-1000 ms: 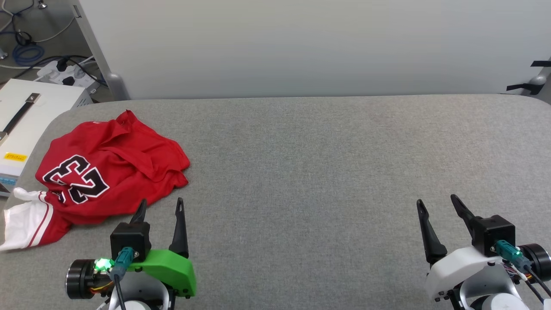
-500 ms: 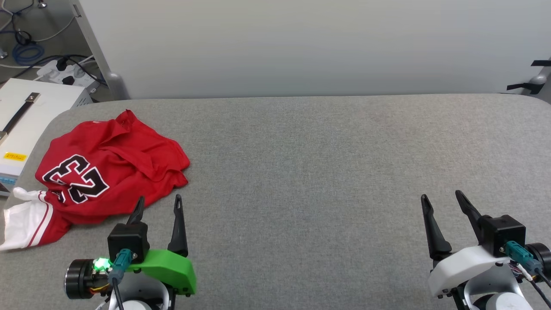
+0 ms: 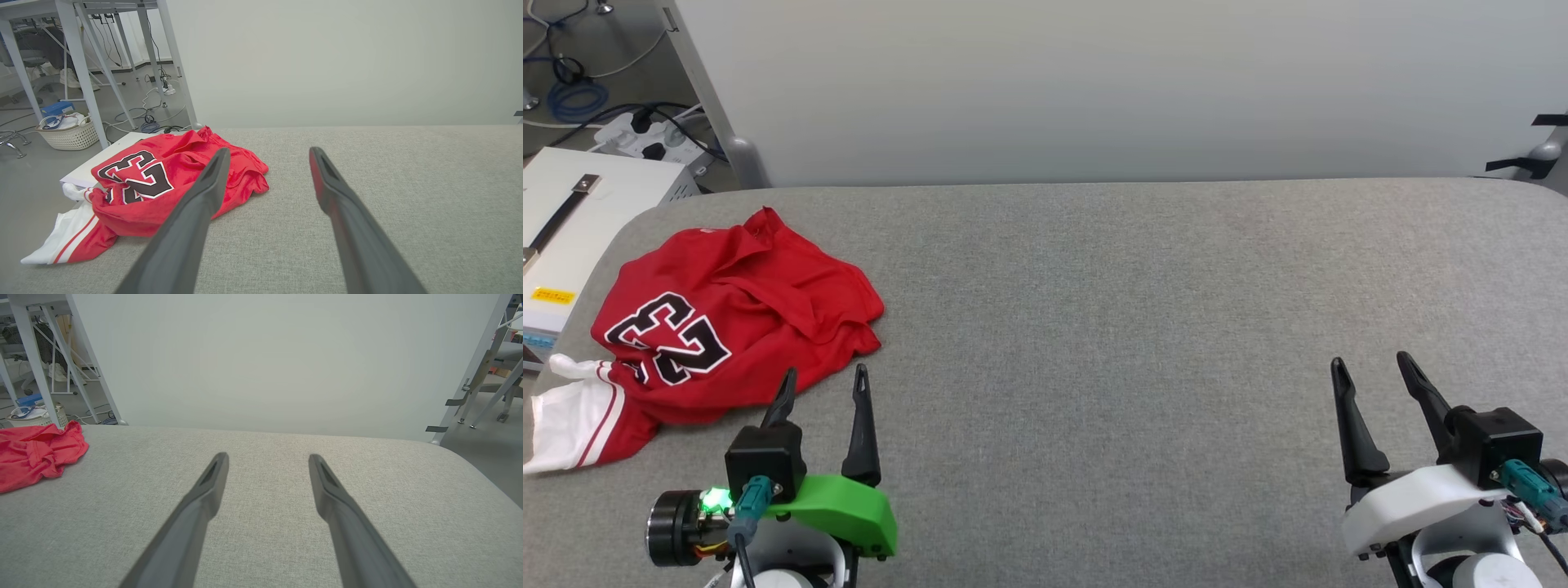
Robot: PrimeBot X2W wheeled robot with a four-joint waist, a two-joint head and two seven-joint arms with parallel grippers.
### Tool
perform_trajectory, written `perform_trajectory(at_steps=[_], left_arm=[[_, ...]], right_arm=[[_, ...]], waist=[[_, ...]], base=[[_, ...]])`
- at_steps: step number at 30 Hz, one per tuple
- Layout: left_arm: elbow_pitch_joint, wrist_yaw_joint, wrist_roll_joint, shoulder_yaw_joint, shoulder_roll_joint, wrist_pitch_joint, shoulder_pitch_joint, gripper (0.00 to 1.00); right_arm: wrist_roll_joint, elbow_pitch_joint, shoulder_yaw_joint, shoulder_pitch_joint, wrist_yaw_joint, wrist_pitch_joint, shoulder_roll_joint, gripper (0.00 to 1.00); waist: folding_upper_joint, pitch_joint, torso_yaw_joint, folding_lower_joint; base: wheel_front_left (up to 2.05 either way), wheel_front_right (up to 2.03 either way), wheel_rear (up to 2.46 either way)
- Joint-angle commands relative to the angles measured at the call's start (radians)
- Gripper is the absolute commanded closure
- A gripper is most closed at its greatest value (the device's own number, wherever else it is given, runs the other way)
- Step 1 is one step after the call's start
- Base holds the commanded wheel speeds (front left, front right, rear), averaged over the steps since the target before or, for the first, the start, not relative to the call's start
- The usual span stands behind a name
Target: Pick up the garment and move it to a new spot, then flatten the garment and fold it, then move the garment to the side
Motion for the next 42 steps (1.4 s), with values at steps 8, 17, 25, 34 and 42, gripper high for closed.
perform_trajectory(at_steps=[8,17,25,34,42], left_arm=[[-0.009,0.013,-0.013,-0.005,-0.002,-0.025,0.006,0.0],[-0.008,0.016,-0.021,-0.009,-0.002,-0.044,0.009,0.0],[-0.005,0.016,-0.023,-0.015,-0.002,-0.061,0.016,0.0],[-0.003,0.02,-0.023,-0.021,-0.003,-0.079,0.023,0.0],[0.001,0.024,-0.02,-0.025,-0.003,-0.096,0.029,0.0]], right_arm=[[0.025,-0.017,0.0,0.016,0.0,-0.028,-0.001,0.0],[0.043,-0.02,-0.002,0.025,0.0,-0.046,-0.001,0.0],[0.06,-0.025,-0.002,0.031,0.0,-0.063,-0.001,0.0],[0.057,-0.025,0.001,0.041,0.0,-0.081,-0.001,0.0],[0.054,-0.024,-0.004,0.05,0.0,-0.098,-0.001,0.0]], waist=[[0.0,0.0,0.002,0.0],[0.0,0.001,0.005,0.0],[0.0,0.001,0.008,0.0],[0.0,-0.001,0.011,0.0],[0.0,-0.004,0.012,0.0]], base=[[0.0,0.0,0.0],[0.0,0.0,0.0],[0.0,0.0,0.0],[0.0,0.0,0.0],[0.0,0.0,0.0]])
